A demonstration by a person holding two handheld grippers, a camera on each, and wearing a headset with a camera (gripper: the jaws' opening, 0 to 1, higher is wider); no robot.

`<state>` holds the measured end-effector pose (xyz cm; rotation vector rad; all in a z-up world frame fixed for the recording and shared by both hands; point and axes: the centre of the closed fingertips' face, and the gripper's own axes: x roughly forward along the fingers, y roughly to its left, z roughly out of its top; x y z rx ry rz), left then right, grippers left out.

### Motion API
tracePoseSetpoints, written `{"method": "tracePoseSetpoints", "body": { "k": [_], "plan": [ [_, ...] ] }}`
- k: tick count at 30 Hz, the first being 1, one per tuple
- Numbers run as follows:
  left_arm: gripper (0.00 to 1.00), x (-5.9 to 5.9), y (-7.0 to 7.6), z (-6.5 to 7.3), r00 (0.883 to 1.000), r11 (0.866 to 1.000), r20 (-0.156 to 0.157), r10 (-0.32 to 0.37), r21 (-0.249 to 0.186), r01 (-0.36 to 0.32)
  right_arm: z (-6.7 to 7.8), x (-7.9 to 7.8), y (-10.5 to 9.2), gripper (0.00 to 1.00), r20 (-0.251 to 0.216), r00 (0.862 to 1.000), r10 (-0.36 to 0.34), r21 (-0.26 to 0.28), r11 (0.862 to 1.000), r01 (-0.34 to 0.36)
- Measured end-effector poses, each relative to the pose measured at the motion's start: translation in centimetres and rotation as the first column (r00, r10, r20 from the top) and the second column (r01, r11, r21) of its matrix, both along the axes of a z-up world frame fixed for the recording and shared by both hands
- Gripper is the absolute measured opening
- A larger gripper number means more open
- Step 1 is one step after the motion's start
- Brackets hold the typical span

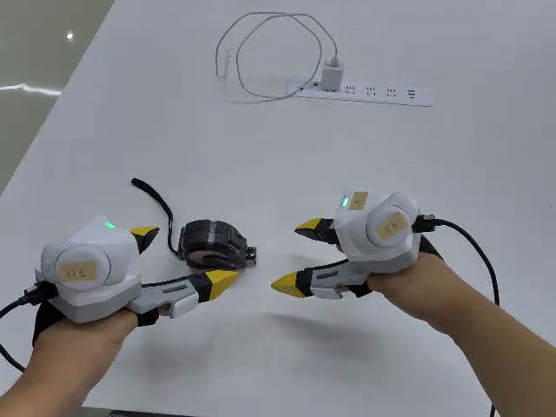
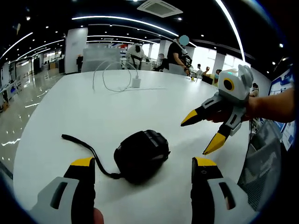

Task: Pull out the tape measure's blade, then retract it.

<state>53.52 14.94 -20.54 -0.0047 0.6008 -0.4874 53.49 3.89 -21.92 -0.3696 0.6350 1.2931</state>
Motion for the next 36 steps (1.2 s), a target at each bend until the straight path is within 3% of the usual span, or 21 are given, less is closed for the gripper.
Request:
{"method": "tracePoseSetpoints", "body": {
  "k": [14, 20, 36],
  "plan": [
    [0.85, -1.2, 0.4, 0.4, 0.999, 0.998, -0.004, -0.052, 0.024, 0.052, 1.1, -0.3, -1.8, 0.59, 0.013, 0.998, -0.056, 0.031, 0.998, 0.056],
    [0.86, -1.8, 0.6, 0.3, 0.998, 0.997, -0.01, -0.07, 0.029, 0.07, 0.4, -0.8, -3.2, 0.62, 0.01, 0.997, -0.075, 0.01, 0.997, 0.075],
    [0.87, -3.9, 1.3, -0.1, 0.994, 0.993, -0.031, -0.109, 0.032, 0.11, 0.7, -2.1, -6.2, 0.68, 0.025, 0.99, -0.139, 0.025, 0.99, 0.138]
  ]
}}
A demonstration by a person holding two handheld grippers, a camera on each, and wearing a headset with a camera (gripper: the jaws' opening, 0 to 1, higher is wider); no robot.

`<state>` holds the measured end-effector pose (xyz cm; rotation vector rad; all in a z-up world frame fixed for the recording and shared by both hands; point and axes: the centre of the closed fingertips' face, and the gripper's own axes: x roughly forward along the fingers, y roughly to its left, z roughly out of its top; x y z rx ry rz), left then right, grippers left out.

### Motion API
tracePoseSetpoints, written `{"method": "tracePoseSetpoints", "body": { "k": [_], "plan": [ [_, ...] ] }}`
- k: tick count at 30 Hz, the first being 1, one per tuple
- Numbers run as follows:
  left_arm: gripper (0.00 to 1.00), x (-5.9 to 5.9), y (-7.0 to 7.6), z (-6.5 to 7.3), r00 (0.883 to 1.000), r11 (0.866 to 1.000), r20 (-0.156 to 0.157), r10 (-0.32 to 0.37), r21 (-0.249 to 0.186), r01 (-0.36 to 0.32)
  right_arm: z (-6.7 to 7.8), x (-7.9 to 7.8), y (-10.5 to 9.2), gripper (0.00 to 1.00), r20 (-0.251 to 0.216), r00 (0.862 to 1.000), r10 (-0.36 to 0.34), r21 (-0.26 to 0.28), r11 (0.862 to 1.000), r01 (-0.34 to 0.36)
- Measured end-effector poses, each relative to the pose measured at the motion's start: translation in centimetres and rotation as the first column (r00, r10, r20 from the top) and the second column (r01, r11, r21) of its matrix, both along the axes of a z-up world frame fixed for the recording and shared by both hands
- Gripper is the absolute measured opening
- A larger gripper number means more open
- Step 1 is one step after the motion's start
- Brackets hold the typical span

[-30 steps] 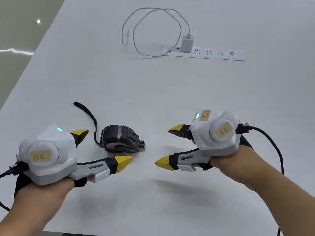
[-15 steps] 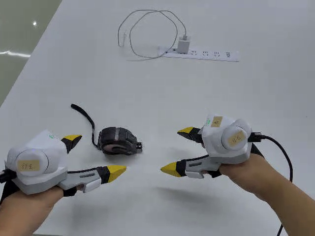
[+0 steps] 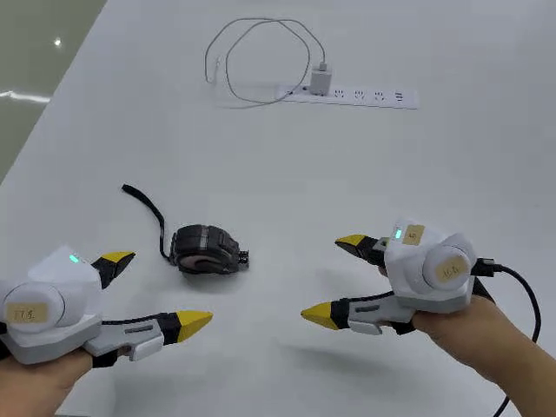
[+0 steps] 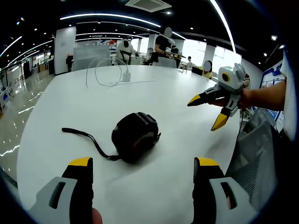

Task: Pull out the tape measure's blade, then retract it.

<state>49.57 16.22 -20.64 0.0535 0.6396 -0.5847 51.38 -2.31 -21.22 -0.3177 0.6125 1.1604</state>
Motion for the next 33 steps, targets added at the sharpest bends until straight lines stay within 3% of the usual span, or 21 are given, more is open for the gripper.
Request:
{"method": "tracePoseSetpoints", "body": {
  "k": [10, 33],
  "plan": [
    [0.87, -0.8, 0.1, 0.1, 1.0, 1.0, -0.003, -0.017, 0.003, 0.017, 0.7, -0.7, -1.6, 0.72, 0.008, 0.999, -0.033, 0.004, 0.999, 0.033],
    [0.87, -2.5, 0.9, 0.0, 0.998, 0.998, -0.023, -0.053, 0.022, 0.053, 0.0, -3.3, -5.1, 0.79, -0.021, 0.995, -0.096, -0.001, 0.995, 0.096]
  ]
}}
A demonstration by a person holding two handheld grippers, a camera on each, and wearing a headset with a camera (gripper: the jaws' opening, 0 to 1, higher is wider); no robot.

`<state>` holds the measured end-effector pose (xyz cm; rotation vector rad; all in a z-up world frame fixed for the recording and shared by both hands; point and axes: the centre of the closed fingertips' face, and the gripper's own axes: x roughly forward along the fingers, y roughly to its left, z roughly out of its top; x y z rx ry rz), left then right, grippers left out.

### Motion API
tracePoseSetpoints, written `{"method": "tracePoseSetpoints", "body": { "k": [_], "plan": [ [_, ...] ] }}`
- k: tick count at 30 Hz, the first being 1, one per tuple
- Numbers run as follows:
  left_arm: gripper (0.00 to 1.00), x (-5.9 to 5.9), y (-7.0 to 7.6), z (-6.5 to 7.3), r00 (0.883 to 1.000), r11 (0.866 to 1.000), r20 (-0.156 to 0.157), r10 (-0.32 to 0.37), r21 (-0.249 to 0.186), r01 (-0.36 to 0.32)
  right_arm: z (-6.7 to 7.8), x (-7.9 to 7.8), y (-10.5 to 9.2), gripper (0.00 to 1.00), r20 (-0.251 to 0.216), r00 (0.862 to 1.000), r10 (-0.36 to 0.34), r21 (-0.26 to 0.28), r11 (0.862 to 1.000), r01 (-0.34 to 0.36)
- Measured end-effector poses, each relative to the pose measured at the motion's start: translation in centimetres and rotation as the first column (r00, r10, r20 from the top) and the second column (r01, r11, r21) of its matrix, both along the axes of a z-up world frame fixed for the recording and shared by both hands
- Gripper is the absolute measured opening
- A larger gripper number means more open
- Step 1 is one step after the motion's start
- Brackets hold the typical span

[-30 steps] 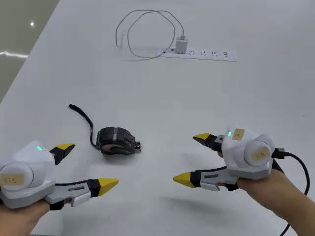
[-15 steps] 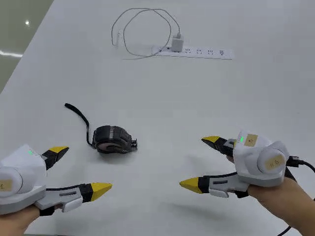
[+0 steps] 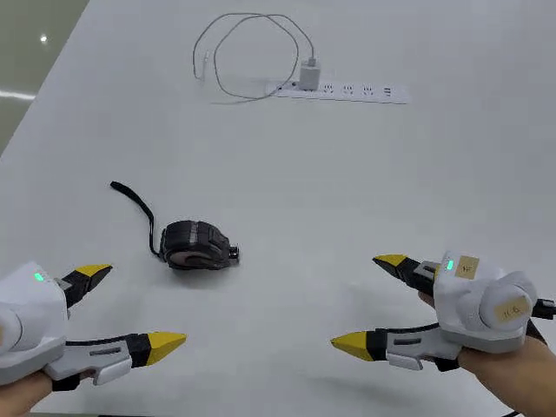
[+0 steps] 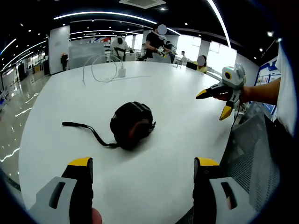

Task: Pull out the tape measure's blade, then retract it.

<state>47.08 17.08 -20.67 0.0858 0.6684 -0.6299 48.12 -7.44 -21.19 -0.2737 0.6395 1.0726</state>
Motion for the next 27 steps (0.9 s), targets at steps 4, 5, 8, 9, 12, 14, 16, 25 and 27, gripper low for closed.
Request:
{"method": "tracePoseSetpoints", "body": {
  "k": [4, 5, 8, 9, 12, 14, 16, 25, 27],
  "plan": [
    [0.87, -0.2, 0.1, 0.0, 1.0, 1.0, 0.0, -0.004, 0.002, 0.004, 0.0, -0.5, -0.5, 0.81, -0.005, 1.0, -0.012, 0.0, 1.0, 0.012],
    [0.88, -0.3, 0.1, 0.1, 1.0, 1.0, 0.001, -0.005, -0.001, 0.005, 0.0, -0.6, -0.6, 0.82, -0.007, 1.0, -0.013, 0.0, 1.0, 0.013],
    [0.88, -0.4, 0.2, 0.1, 1.0, 1.0, 0.0, -0.006, 0.004, 0.006, -0.1, -1.0, -1.1, 0.82, -0.011, 1.0, -0.02, -0.004, 1.0, 0.02],
    [0.88, -0.5, 0.2, 0.0, 1.0, 1.0, 0.0, -0.011, 0.006, 0.011, -0.2, -1.2, -1.3, 0.83, -0.013, 1.0, -0.024, -0.006, 1.0, 0.024],
    [0.88, -0.6, 0.3, 0.0, 1.0, 1.0, -0.003, -0.012, 0.007, 0.012, -0.1, -1.4, -1.9, 0.85, -0.015, 0.999, -0.038, -0.008, 0.999, 0.038],
    [0.88, -0.6, 0.3, 0.0, 1.0, 1.0, -0.004, -0.012, 0.005, 0.012, -0.2, -1.5, -2.2, 0.86, -0.014, 0.999, -0.047, -0.009, 0.999, 0.047],
    [0.88, -0.6, 0.4, 0.0, 1.0, 1.0, -0.004, -0.014, 0.007, 0.014, -0.2, -1.7, -2.5, 0.87, -0.016, 0.998, -0.054, -0.011, 0.999, 0.053],
    [0.89, -0.8, 0.4, 0.0, 1.0, 1.0, -0.009, -0.025, 0.005, 0.025, -0.4, -2.4, -3.3, 0.91, -0.028, 0.997, -0.076, -0.017, 0.997, 0.076],
    [0.89, -0.9, 0.5, 0.1, 1.0, 1.0, -0.011, -0.027, 0.004, 0.027, -0.4, -2.4, -3.4, 0.92, -0.03, 0.996, -0.081, -0.017, 0.997, 0.081]
  ]
}}
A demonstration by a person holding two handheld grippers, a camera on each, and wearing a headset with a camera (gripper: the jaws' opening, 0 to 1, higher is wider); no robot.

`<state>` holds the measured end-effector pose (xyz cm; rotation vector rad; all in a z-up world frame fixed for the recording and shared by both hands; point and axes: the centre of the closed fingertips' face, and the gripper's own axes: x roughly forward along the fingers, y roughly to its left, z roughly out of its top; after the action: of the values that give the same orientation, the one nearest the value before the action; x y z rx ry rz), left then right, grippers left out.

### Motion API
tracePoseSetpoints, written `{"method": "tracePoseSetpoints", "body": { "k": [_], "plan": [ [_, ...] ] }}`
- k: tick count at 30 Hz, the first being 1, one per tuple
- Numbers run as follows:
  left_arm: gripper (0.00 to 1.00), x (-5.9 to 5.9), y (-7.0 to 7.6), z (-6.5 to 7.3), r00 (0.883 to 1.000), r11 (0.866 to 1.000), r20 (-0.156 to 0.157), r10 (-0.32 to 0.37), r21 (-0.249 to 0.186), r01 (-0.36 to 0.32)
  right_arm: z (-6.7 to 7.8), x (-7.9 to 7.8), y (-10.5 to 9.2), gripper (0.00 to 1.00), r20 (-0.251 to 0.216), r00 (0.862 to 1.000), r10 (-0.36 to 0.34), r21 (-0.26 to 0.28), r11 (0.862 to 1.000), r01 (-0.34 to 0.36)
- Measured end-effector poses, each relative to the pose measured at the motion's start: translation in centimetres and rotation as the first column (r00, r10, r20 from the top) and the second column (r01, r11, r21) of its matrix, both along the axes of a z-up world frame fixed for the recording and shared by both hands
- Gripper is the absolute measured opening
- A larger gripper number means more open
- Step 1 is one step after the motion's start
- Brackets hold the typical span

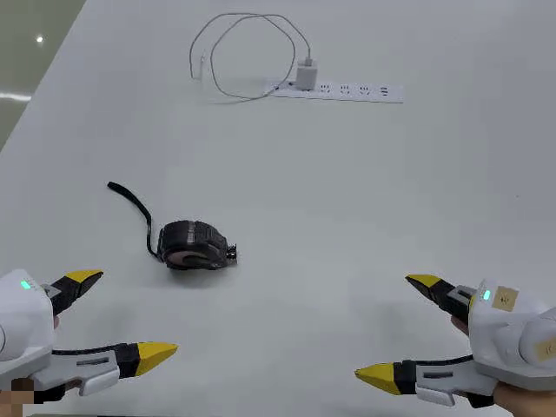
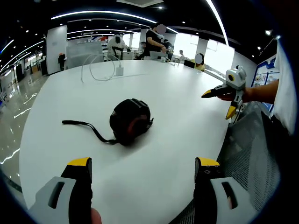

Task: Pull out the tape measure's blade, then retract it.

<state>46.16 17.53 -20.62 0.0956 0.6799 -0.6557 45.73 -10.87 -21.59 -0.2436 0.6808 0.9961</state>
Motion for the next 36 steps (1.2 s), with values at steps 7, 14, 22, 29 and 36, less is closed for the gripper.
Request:
{"method": "tracePoseSetpoints", "body": {
  "k": [7, 14, 22, 29, 36],
  "plan": [
    [0.9, -0.2, 0.2, 0.0, 1.0, 1.0, -0.004, -0.004, 0.003, 0.004, 0.1, 0.2, -0.5, 0.96, 0.001, 1.0, -0.004, -0.009, 1.0, 0.004],
    [0.91, -0.2, 0.4, 0.0, 1.0, 1.0, -0.006, -0.002, -0.002, 0.002, 0.2, 0.2, -0.7, 0.99, 0.003, 1.0, -0.01, -0.013, 1.0, 0.01],
    [0.95, -0.3, 0.3, 0.1, 1.0, 1.0, -0.006, -0.006, -0.009, 0.006, 0.2, 0.0, -0.8, 0.99, 0.004, 1.0, -0.013, -0.016, 1.0, 0.013],
    [0.97, -0.4, 0.3, 0.0, 1.0, 1.0, -0.006, -0.011, -0.006, 0.011, 0.2, 0.1, -1.0, 0.99, 0.004, 1.0, -0.021, -0.017, 1.0, 0.021],
    [0.99, -0.5, 0.4, -0.1, 1.0, 1.0, -0.007, -0.015, -0.003, 0.015, 0.2, -0.1, -1.3, 0.99, 0.0, 1.0, -0.026, -0.019, 0.999, 0.026]
  ]
}}
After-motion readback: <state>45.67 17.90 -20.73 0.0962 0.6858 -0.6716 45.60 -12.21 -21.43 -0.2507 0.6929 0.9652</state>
